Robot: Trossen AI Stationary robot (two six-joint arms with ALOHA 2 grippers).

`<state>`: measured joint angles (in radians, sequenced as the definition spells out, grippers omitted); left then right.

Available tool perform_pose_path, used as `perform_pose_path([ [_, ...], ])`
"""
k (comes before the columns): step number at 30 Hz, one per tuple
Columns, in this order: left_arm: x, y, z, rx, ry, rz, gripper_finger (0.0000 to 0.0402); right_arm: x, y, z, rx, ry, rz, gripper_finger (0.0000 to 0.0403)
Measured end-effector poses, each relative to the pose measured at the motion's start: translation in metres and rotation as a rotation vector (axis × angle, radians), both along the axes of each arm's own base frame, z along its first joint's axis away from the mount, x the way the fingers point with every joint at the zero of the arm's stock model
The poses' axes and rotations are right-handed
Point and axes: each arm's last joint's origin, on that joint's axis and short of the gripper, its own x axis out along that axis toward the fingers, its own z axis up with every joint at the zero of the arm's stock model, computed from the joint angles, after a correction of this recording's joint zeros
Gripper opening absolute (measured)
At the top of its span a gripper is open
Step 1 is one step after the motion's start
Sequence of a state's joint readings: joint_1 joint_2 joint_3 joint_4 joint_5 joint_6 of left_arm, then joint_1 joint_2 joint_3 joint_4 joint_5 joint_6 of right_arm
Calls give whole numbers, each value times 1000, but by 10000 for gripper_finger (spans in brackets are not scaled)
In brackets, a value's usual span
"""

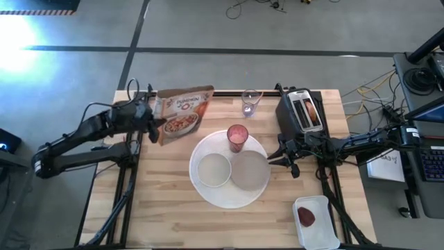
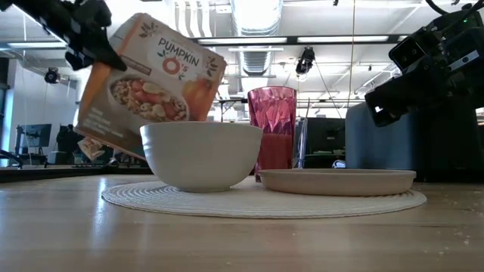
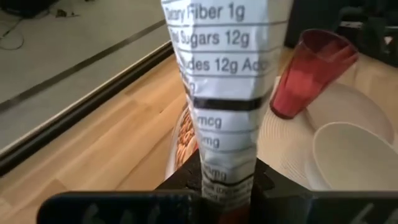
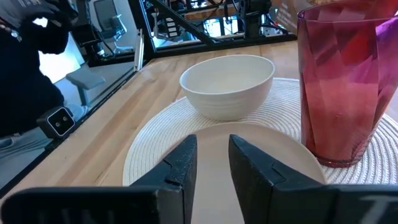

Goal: Arrange a breakfast setting
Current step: Pour the cereal from the cereal box into the white bowl

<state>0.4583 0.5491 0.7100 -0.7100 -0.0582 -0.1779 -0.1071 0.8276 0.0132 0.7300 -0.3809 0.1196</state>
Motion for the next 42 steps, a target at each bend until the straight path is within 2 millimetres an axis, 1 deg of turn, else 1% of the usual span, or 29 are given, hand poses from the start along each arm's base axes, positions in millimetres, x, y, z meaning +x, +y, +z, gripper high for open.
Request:
perform_pose_path([
  [6,-11,-8,19,12,58,-48,11,0,0,0,0,0,0,74],
  [12,-24,-16,40,-32,92,-123,4,0,0,0,0,0,0,77],
  [15,-29,-21,50,-75,75,-196,3,0,0,0,0,0,0,81],
  [20,-34,-29,61,-145,71,-353,3,0,0,0,0,0,0,86],
  [23,-36,-32,62,-166,102,-420,3,0,0,0,0,0,0,85],
  [28,-34,-31,60,-201,160,-432,3,0,0,0,0,0,0,78],
  [34,-24,-28,54,-334,225,-435,3,0,0,0,0,0,0,73],
  [42,-12,-23,47,-432,308,-437,3,0,0,0,0,0,0,80],
])
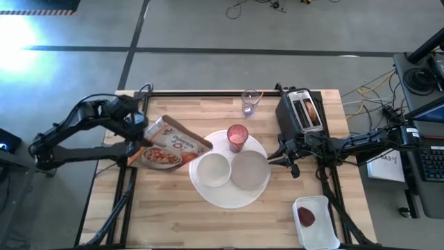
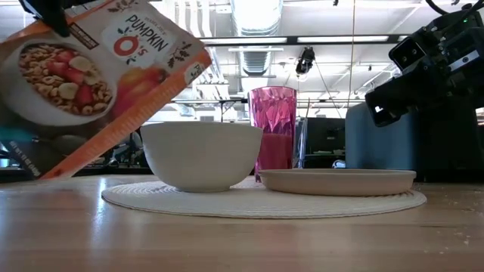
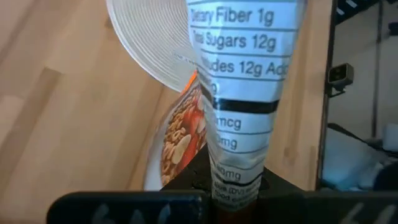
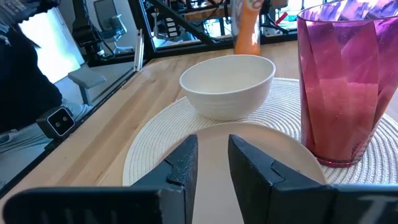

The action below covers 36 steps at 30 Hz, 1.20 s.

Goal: Arrange a breakfast setting
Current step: Pour the cereal from the cereal box into the white bowl

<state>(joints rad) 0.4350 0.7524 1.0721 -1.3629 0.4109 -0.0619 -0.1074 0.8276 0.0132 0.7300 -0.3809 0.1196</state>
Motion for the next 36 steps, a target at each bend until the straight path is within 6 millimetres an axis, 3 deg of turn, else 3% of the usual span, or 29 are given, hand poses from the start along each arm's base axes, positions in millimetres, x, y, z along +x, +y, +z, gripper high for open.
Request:
perform_pose_path([
  [8,12,1,1,-79,105,-26,3,0,0,0,0,0,0,73],
  [22,41,0,30,-125,260,-22,3,0,0,0,0,0,0,78],
  [36,62,-7,25,-220,340,-33,3,0,0,0,0,0,0,83],
])
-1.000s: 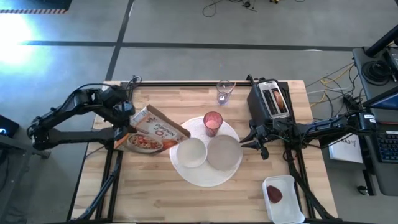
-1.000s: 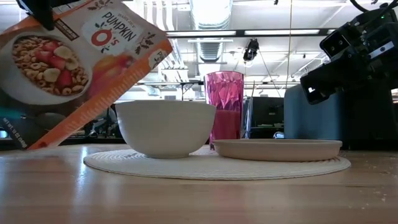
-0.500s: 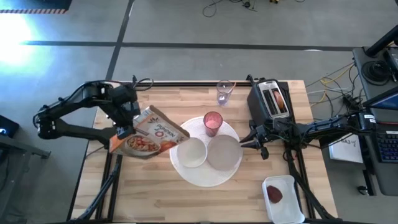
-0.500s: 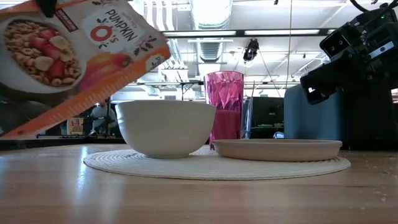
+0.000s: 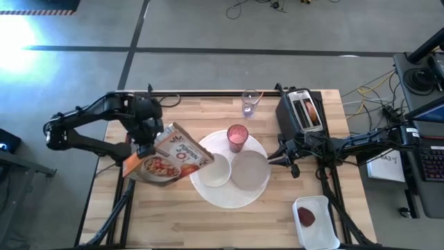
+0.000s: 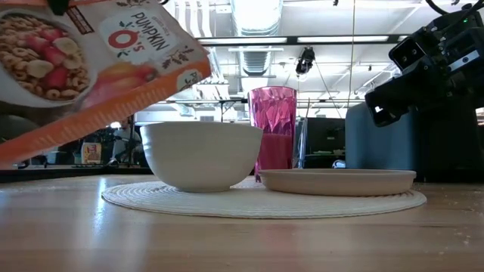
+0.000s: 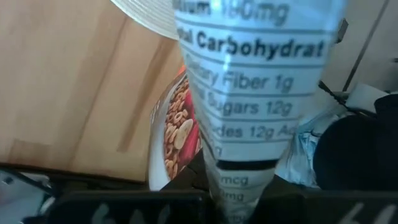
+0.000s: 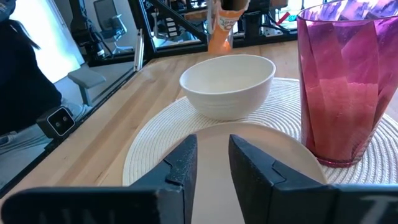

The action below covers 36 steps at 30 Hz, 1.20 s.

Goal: Arrange a breakfast setting
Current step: Pour the cereal from the cereal box into the white bowl

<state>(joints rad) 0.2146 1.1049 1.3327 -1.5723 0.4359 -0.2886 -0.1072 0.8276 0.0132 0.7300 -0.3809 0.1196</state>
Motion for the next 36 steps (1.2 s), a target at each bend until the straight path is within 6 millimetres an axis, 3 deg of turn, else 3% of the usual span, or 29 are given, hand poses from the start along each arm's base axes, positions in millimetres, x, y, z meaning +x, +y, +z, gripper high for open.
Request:
perform_pose_path([
  [12,8,-25,-3,-156,161,127,3,0,0,0,0,0,0,77],
  [17,18,-25,-3,-183,217,191,3,0,0,0,0,0,0,73],
  [28,54,-26,16,-338,292,311,3,0,0,0,0,0,0,84],
  [36,66,-28,11,-497,420,382,3,0,0,0,0,0,0,75],
])
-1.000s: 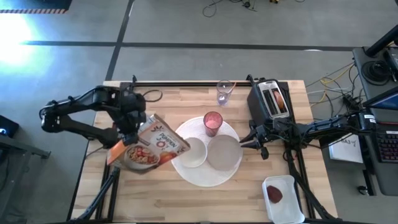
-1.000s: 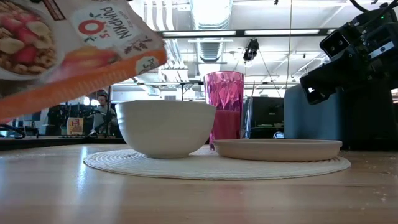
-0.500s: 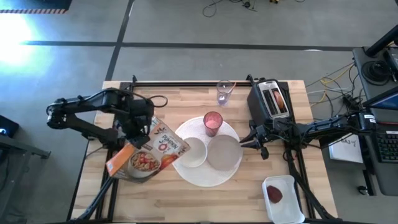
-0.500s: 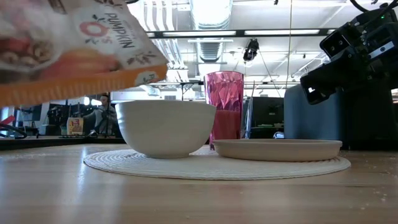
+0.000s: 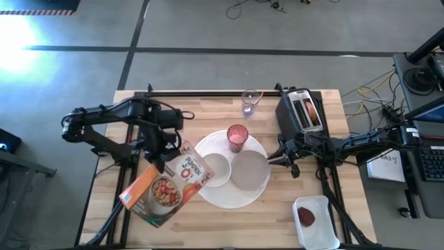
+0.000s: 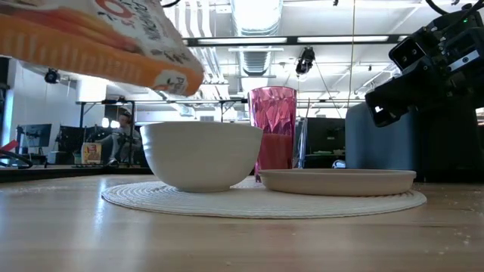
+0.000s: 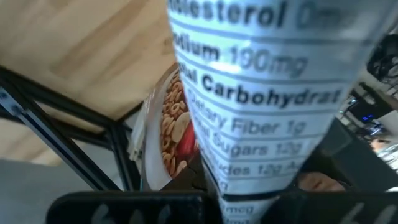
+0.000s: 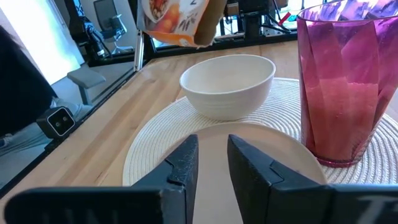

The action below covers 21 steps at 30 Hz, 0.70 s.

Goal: Arrange a breakfast setting
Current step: Pour the cereal from the cereal box into the white bowl

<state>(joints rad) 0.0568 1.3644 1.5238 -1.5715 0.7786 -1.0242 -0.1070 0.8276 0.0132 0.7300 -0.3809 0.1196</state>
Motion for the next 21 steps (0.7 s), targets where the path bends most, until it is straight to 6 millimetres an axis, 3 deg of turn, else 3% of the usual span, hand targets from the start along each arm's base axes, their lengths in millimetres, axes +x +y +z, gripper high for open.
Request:
perform_pose_path([
  [12,11,10,-5,-170,100,97,3,0,0,0,0,0,0,83],
  [21,19,30,-9,-325,173,212,4,0,0,0,0,0,0,76],
])
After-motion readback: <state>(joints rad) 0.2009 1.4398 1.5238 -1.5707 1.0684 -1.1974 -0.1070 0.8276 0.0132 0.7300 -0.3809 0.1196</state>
